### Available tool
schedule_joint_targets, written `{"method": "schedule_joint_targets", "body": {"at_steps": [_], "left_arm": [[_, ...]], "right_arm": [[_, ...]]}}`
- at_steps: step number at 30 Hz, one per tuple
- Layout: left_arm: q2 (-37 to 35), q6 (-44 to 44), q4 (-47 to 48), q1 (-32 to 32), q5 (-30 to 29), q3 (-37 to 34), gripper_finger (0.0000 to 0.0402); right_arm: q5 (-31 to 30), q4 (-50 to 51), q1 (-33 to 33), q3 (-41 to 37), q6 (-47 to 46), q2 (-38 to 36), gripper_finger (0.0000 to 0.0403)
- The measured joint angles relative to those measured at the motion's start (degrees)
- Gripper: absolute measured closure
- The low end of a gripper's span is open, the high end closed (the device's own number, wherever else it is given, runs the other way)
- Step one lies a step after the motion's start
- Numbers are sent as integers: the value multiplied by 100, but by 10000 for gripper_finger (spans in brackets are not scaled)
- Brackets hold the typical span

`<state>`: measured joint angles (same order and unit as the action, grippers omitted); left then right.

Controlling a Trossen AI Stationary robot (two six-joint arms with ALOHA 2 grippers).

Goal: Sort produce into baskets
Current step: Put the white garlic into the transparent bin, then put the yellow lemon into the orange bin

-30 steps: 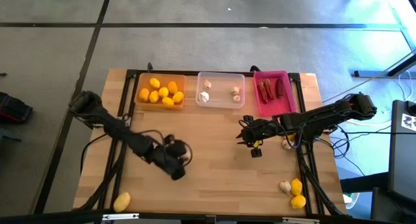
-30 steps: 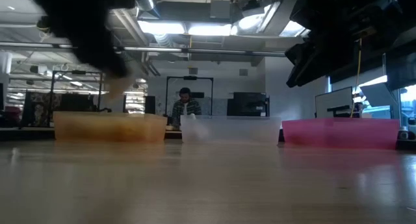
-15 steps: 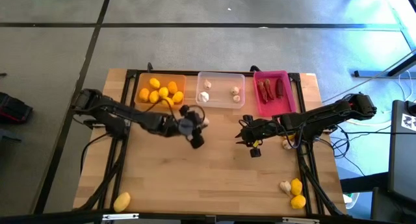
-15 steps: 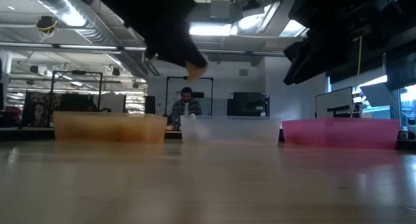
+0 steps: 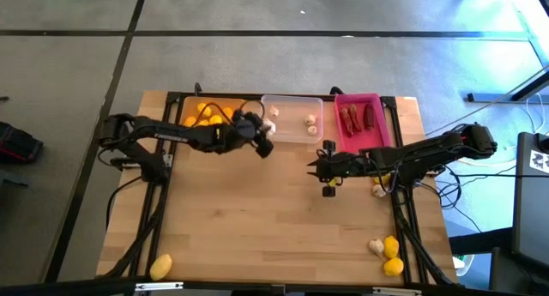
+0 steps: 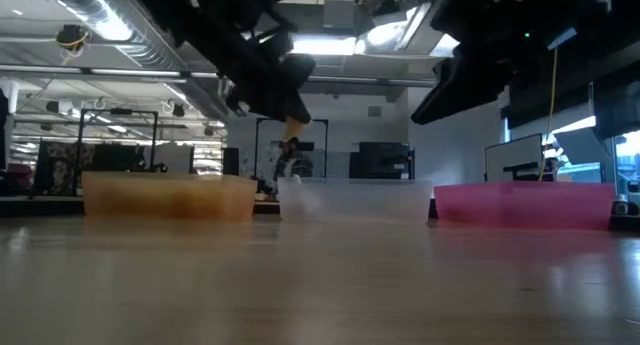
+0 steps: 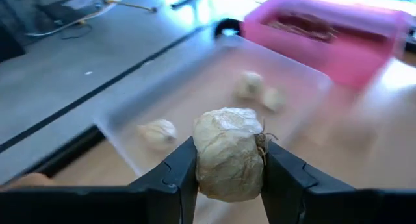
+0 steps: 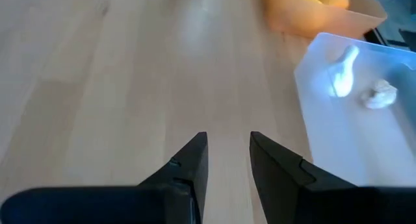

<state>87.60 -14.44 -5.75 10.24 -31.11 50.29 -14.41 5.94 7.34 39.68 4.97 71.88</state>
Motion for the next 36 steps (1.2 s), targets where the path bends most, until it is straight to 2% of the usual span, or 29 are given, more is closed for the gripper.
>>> {"method": "schedule_joint_targets", "body": {"at_steps": [3,7,9,21,36], "left_arm": [[99,-4,-232,366,215,-22,277],[410,-9,-915,765,1108,-25,277],[613,-9,-1157,897,1289,-25,277],[1571,-623,-1495,1375,1412,-27,266],[1677,-682,-1426,1466,1410,46,187]], "right_arm": [[203,-69,-202,0,-1,0,292],[491,-318,-346,0,-33,77,292],[602,-393,-342,0,-48,166,292],[1130,-367,-325,0,-186,315,292],[1313,-232,-325,0,-212,315,292]]}}
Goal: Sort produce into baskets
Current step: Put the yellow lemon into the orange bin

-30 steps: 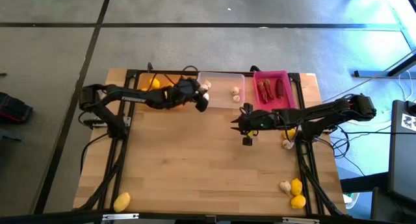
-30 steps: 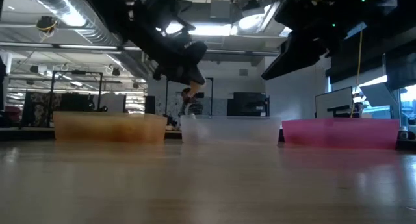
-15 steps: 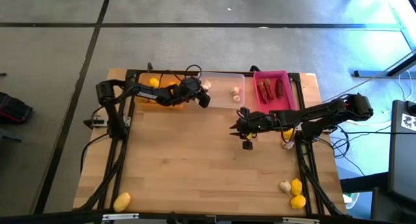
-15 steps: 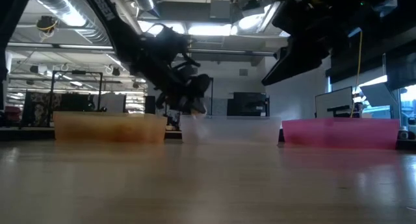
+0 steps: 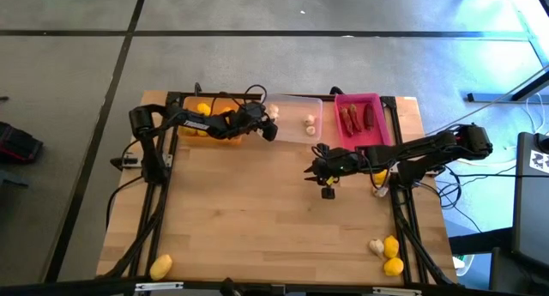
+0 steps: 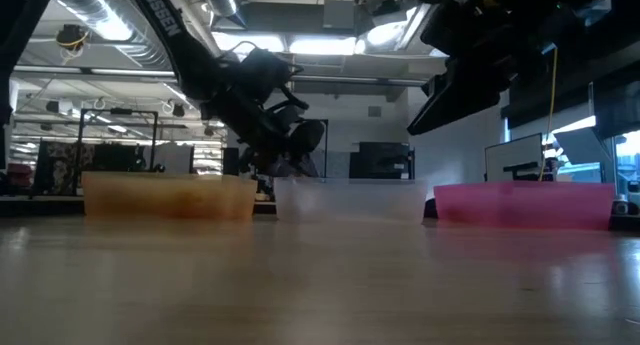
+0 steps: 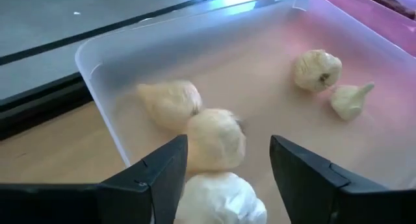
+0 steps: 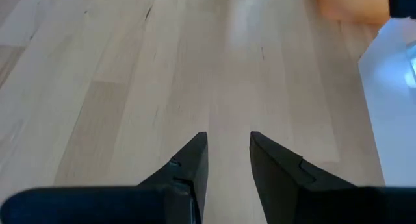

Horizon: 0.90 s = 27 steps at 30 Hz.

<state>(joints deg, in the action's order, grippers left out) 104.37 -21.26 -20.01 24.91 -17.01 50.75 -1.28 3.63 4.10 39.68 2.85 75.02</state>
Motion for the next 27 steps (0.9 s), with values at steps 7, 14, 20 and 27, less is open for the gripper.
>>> {"method": "schedule_joint_targets", "body": {"at_steps": [7,14,20,27], "left_arm": [[-563,447,363,-32,0,51,178],[-1346,855,818,-308,2,50,178],[-1881,1330,1108,-832,4,49,178],[-2208,1716,1373,-1752,6,49,178]], "right_arm": [[0,-5,0,0,-2,0,292],[0,-16,0,0,-2,0,292],[1,-19,0,0,-2,0,292],[7,-7,0,0,-2,0,292]]}}
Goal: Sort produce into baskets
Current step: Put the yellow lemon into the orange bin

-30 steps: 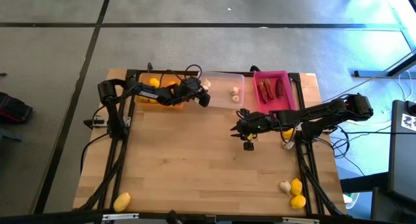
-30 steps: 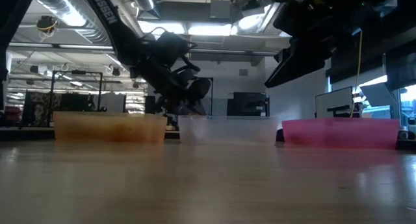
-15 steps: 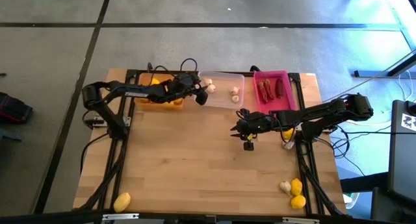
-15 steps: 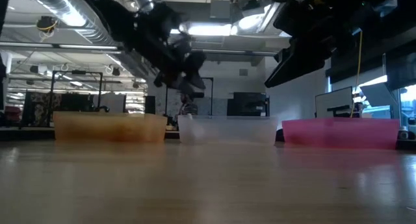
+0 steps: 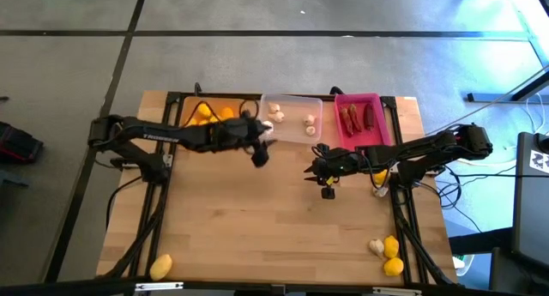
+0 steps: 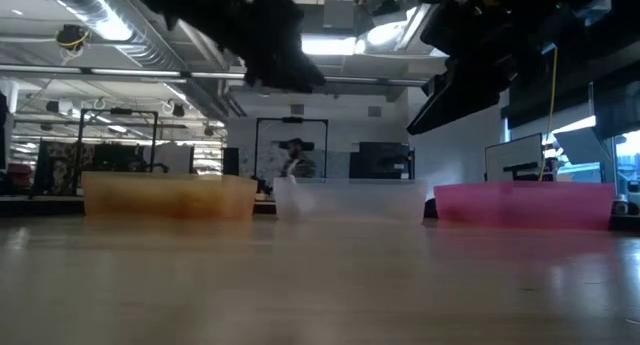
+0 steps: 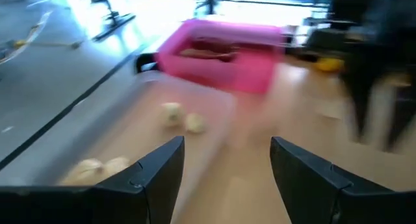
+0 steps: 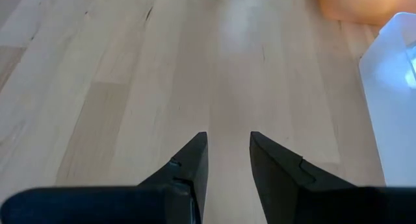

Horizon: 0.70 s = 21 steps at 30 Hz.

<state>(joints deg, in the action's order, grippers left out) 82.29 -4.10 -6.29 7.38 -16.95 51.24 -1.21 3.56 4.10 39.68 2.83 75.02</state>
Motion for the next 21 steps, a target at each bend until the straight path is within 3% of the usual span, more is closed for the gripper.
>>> {"method": "schedule_joint_targets", "body": {"at_steps": [16,21], "left_arm": [[-112,-639,-199,-1687,0,-2,178],[-108,-582,244,-2488,-85,125,178]], "right_arm": [[240,-13,0,0,-2,0,292],[458,13,2,0,-30,0,292]]}}
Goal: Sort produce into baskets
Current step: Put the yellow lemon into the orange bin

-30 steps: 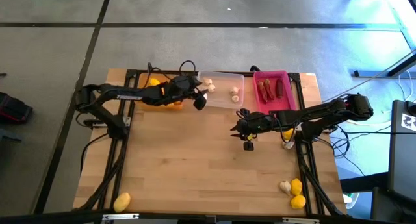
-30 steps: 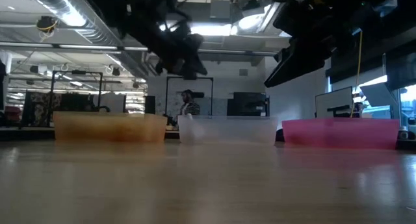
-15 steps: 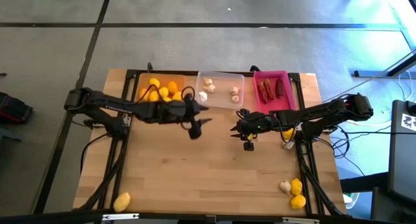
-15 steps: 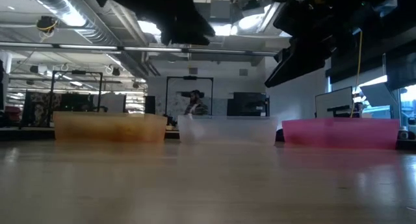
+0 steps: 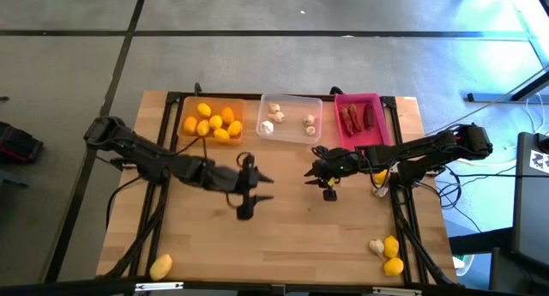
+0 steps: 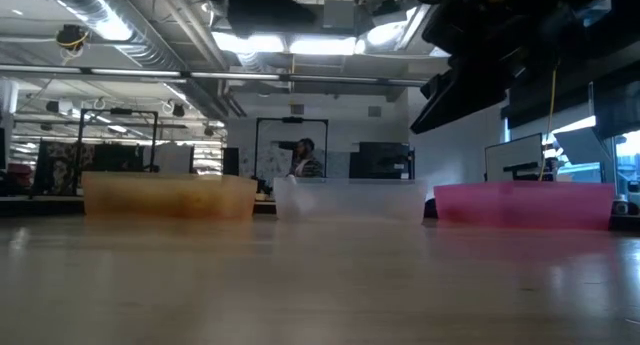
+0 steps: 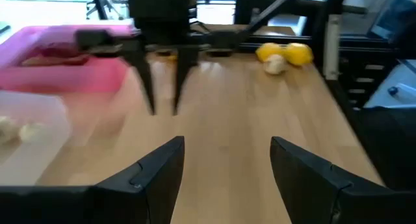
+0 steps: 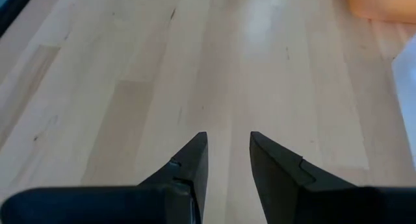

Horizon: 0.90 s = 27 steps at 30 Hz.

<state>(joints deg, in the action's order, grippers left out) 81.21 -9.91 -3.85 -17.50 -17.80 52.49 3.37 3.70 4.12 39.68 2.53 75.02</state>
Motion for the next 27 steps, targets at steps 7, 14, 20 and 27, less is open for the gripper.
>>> {"method": "schedule_joint_targets", "body": {"at_steps": [7,14,20,27], "left_arm": [[24,-599,997,-1063,-975,672,178],[37,-2440,2434,-1910,-1247,946,178],[37,-5593,3542,-2459,-516,946,178],[249,-8471,4528,-2991,727,946,178]], "right_arm": [[84,-6,2,0,-62,0,292],[84,16,2,0,-60,0,292],[82,237,2,0,-58,0,292],[82,402,2,0,-56,0,292]]}}
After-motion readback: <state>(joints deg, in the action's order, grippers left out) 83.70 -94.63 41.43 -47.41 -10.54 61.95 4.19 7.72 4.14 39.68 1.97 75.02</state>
